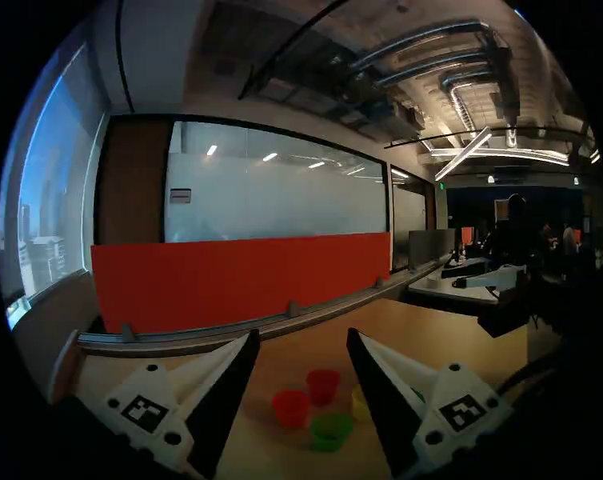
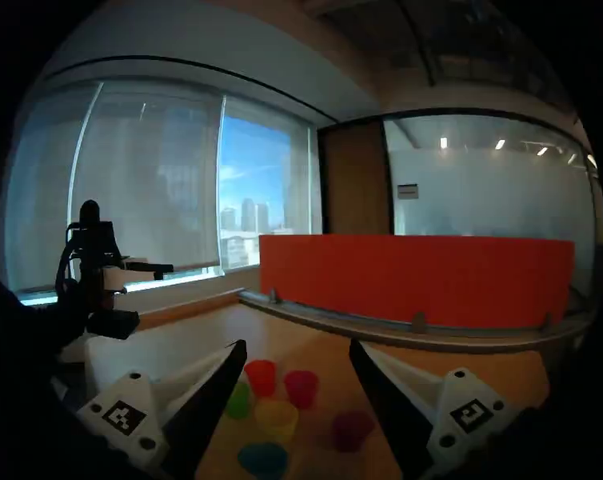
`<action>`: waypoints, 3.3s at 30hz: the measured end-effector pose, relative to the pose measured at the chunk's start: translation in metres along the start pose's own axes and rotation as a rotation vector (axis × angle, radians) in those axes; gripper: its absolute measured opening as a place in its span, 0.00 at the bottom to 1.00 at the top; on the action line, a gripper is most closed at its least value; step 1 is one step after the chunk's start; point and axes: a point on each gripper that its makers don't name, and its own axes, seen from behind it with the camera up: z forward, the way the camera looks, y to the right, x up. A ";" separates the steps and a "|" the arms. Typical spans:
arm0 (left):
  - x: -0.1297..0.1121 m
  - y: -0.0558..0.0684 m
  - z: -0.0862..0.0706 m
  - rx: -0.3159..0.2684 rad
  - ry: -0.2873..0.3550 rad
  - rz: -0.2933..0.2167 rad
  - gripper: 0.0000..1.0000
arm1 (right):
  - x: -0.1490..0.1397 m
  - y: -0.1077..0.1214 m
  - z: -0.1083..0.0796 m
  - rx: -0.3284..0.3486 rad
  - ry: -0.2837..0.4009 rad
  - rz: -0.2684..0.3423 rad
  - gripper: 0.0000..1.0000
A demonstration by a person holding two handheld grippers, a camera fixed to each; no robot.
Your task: Pour water
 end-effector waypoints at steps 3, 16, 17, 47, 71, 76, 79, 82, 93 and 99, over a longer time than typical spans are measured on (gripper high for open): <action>-0.006 0.005 0.003 -0.021 -0.010 0.000 0.80 | -0.002 -0.001 0.002 0.002 -0.011 -0.004 0.99; -0.033 0.007 0.009 -0.079 -0.106 0.016 0.80 | -0.029 -0.004 0.000 0.030 -0.147 -0.035 0.99; -0.037 0.007 0.009 -0.081 -0.117 0.021 0.80 | -0.032 -0.004 -0.001 0.031 -0.161 -0.042 0.99; -0.102 0.019 0.016 -0.167 -0.297 0.063 0.80 | -0.105 -0.012 -0.026 0.077 -0.370 -0.095 0.99; -0.174 0.039 0.032 -0.209 -0.421 0.091 0.80 | -0.166 -0.018 -0.028 0.095 -0.459 -0.102 0.99; -0.187 0.042 0.034 -0.220 -0.443 0.100 0.80 | -0.178 -0.023 -0.025 0.110 -0.473 -0.104 1.00; -0.194 0.044 0.036 -0.226 -0.455 0.106 0.80 | -0.186 -0.025 -0.024 0.115 -0.484 -0.102 0.99; -0.201 0.045 0.037 -0.228 -0.466 0.108 0.80 | -0.193 -0.026 -0.022 0.118 -0.494 -0.101 0.99; -0.231 0.051 0.037 -0.248 -0.523 0.141 0.80 | -0.216 -0.030 -0.018 0.124 -0.517 -0.114 1.00; -0.243 0.053 0.040 -0.258 -0.545 0.136 0.80 | -0.228 -0.034 -0.016 0.135 -0.537 -0.107 0.99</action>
